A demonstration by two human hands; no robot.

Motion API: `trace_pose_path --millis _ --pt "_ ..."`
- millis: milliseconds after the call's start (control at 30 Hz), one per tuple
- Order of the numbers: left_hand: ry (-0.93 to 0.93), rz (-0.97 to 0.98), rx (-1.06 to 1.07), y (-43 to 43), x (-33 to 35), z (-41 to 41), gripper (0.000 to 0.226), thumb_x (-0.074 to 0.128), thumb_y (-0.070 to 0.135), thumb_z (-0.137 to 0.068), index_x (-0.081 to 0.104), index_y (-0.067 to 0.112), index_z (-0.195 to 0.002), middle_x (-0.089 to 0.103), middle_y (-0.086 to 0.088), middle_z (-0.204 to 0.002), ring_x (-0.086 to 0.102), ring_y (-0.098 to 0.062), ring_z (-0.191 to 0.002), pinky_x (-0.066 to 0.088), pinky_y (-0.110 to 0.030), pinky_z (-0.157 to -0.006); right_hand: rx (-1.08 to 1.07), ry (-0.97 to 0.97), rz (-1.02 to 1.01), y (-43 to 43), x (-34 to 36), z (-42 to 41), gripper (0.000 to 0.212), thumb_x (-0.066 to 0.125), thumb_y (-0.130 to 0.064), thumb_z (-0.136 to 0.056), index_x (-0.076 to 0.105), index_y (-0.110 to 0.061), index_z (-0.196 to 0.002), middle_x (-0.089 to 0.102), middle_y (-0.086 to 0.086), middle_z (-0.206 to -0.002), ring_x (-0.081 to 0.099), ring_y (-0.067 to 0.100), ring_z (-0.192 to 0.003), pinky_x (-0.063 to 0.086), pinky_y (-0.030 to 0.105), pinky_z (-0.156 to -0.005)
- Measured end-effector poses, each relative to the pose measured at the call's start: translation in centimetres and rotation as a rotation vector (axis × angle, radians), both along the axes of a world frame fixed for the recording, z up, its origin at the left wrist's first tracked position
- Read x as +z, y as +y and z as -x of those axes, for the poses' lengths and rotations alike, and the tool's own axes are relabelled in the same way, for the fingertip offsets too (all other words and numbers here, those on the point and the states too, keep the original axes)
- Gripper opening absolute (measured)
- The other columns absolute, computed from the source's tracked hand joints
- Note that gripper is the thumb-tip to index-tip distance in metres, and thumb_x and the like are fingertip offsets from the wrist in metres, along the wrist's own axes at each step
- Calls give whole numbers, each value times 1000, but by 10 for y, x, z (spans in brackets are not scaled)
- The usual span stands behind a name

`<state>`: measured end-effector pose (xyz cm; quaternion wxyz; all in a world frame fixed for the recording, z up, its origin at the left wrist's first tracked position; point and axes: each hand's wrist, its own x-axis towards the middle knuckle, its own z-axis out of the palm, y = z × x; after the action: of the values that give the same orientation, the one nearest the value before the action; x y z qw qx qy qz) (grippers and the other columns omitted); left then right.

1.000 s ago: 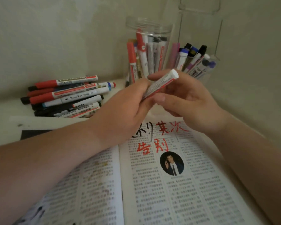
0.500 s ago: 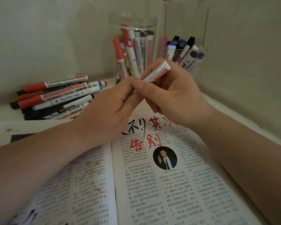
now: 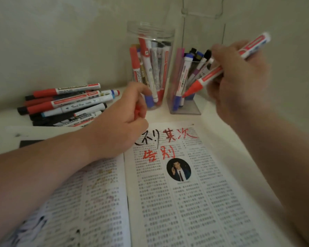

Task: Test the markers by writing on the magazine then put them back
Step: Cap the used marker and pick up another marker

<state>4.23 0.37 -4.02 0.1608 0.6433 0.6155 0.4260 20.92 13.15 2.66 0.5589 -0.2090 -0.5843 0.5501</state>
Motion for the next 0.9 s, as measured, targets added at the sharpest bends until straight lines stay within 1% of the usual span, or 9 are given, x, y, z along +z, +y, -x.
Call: trace_pose_path --millis 67,133,233,300,400,500,567,700,900 --pt "35 23 -11 1 0 0 45 37 12 -81 36 35 -120 51 10 -94 54 -16 -80 49 -44 -74 172 -142 -34 12 0 -18 35 62 -9 -95 43 -14 -66 42 -1 -43 35 13 -32 28 16 -38" --pt "77 37 -35 3 -1 -1 45 35 5 -85 38 35 -117 51 12 -97 55 -13 -87 49 -32 -76 442 -354 -23 19 -11 -35 34 66 -26 -95 58 -8 -68 52 8 -46 48 21 -33 35 19 -34" --pt "149 46 -37 4 -1 -1 49 38 -6 -91 40 35 -117 53 15 -101 55 -5 -99 43 -13 -81 734 -489 191 19 -32 -53 36 79 -40 -81 75 -6 -90 72 23 -73 73 33 -62 54 28 -42" --pt "173 18 -40 5 -2 -3 46 41 -5 -96 42 32 -123 55 16 -107 57 -3 -105 44 -12 -85 704 -529 193 22 -45 -56 25 89 -20 -71 78 -9 -90 72 22 -77 72 30 -65 56 30 -46" --pt "130 33 -63 7 -1 -7 46 53 4 -99 43 34 -133 62 19 -113 63 -2 -111 51 -24 -95 590 -572 121 19 -55 -49 15 76 1 -68 73 -12 -77 62 18 -64 57 22 -50 50 26 -41" --pt "114 50 -58 7 3 -9 51 71 16 -92 47 44 -127 70 25 -107 63 12 -107 45 -9 -98 482 -663 21 13 -56 -43 11 68 -5 -68 66 -15 -69 54 9 -52 45 15 -42 37 20 -39" --pt "203 12 -30 7 4 -9 42 78 27 -85 56 42 -117 70 32 -97 58 22 -99 36 4 -87 452 -701 -33 9 -55 -41 7 67 -6 -67 64 -12 -69 57 4 -52 45 10 -40 35 18 -39" --pt "301 -28 9 8 4 -6 23 79 42 -79 73 36 -100 68 27 -89 62 6 -92 44 -10 -78 456 -725 -24 5 -55 -42 8 68 -12 -72 73 -11 -77 67 14 -62 54 15 -45 39 19 -40" --pt "268 -45 -29 11 1 -4 24 81 29 -81 73 30 -104 67 20 -95 65 2 -92 50 -14 -83 394 -816 -81 7 -56 -43 15 79 -22 -69 73 -14 -80 71 13 -74 61 20 -62 49 29 -58"
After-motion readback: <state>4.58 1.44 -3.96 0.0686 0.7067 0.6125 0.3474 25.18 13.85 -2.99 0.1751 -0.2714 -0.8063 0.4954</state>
